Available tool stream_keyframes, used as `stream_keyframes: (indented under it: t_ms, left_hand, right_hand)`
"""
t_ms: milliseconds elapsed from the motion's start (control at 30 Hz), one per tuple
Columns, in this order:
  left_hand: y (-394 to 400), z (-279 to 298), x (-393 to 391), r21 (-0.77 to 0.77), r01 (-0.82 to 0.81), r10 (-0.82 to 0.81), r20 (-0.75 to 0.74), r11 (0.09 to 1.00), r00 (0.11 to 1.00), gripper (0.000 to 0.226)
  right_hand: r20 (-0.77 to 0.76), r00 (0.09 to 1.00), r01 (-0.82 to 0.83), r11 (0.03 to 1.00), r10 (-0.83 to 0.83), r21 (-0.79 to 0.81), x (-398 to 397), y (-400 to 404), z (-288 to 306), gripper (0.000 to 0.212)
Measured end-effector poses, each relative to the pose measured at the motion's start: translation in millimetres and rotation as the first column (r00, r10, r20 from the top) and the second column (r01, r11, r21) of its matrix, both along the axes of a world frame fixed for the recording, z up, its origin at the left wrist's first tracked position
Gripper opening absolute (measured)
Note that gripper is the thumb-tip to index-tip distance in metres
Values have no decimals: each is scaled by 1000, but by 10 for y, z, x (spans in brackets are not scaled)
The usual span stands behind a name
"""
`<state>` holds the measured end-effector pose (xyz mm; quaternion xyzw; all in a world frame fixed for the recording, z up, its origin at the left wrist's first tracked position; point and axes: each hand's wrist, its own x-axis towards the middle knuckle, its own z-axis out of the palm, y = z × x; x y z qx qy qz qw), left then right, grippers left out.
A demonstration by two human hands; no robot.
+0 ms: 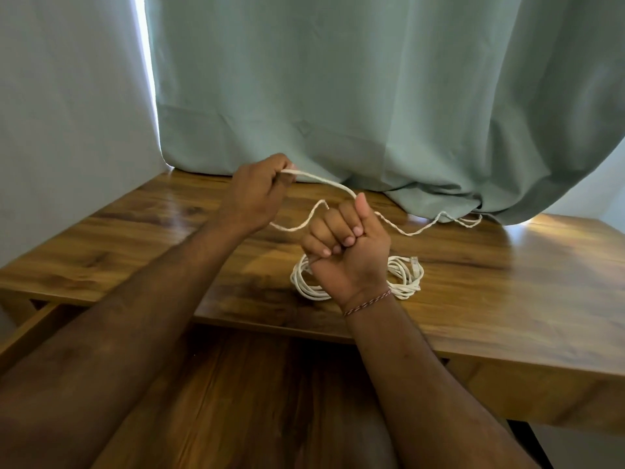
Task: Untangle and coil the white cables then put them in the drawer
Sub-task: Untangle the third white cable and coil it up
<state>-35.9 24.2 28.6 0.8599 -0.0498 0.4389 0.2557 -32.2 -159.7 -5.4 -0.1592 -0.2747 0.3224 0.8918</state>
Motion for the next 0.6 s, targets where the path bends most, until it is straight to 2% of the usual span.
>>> stream_keyframes:
  t_ms: [67, 200, 267, 333, 433, 500, 533, 567, 600]
  left_hand:
    - [-28, -137, -83, 190, -101, 105, -9, 976, 994, 28]
    - [-225, -384, -254, 356, -187, 186, 36, 916, 982, 33]
    - [-350, -513, -337, 444, -234, 227, 70, 865, 971, 23]
    - [-457, -599, -390, 488, -208, 226, 23, 848, 974, 14]
    - [-523, -618, -394, 535, -149, 197, -33, 832, 980, 24]
    - [-539, -558, -397, 517, -98, 171, -94, 851, 981, 36]
    - [-537, -505, -404, 484, -67, 160, -152, 873, 975, 37]
    - [-528, -456, -406, 452, -36, 148, -215, 891, 965, 35]
    - [-522, -406, -411, 415, -4, 129, -274, 910, 953, 34]
  right_hand:
    - [-45, 999, 27, 997, -24, 71, 31, -32, -6, 46]
    - [-154, 981, 144, 979, -121, 144, 76, -68, 20, 34]
    - [-201, 961, 215, 970, -189, 117, 121, -71, 27, 31]
    - [-194, 942, 289, 956, -274, 51, 145, -58, 22, 27]
    - [-133, 897, 417, 907, -422, -64, 155, -9, -24, 23]
    - [21, 843, 534, 830, -538, -160, 180, 7, -73, 24]
    - [183, 773, 634, 745, -607, -208, 186, 4, -94, 24]
    - [399, 644, 760, 606, -653, -235, 190, -7, -116, 23]
    - [619, 460, 878, 431, -637, -209, 193, -16, -146, 22]
